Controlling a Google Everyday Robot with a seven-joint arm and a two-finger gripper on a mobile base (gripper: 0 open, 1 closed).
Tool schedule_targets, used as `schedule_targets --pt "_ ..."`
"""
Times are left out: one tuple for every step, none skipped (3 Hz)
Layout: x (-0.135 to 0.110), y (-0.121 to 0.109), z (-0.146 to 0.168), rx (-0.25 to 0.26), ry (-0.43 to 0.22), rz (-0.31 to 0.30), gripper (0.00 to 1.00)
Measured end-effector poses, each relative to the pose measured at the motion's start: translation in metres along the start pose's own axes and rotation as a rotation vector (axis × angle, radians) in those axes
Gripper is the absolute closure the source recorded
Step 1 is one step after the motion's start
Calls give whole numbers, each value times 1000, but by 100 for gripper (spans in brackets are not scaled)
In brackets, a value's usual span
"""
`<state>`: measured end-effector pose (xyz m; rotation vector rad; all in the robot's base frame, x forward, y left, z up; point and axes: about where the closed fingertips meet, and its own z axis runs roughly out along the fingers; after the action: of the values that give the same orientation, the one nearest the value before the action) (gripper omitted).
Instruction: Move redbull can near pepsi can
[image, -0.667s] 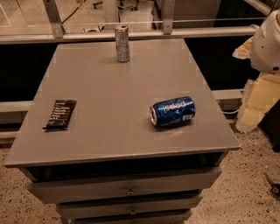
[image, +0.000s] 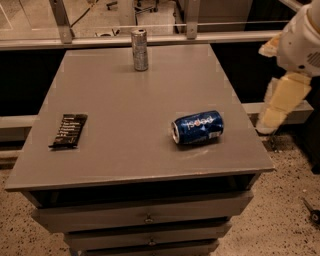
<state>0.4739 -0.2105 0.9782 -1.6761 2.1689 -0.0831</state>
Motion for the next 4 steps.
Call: schedule_targets --pt "-33 -70 30 64 -146 25 0" --pt "-65 -132 69 92 -281 67 0" --pt "-70 -152 84 96 -316 84 0" --pt "-71 -152 85 96 -319 84 0"
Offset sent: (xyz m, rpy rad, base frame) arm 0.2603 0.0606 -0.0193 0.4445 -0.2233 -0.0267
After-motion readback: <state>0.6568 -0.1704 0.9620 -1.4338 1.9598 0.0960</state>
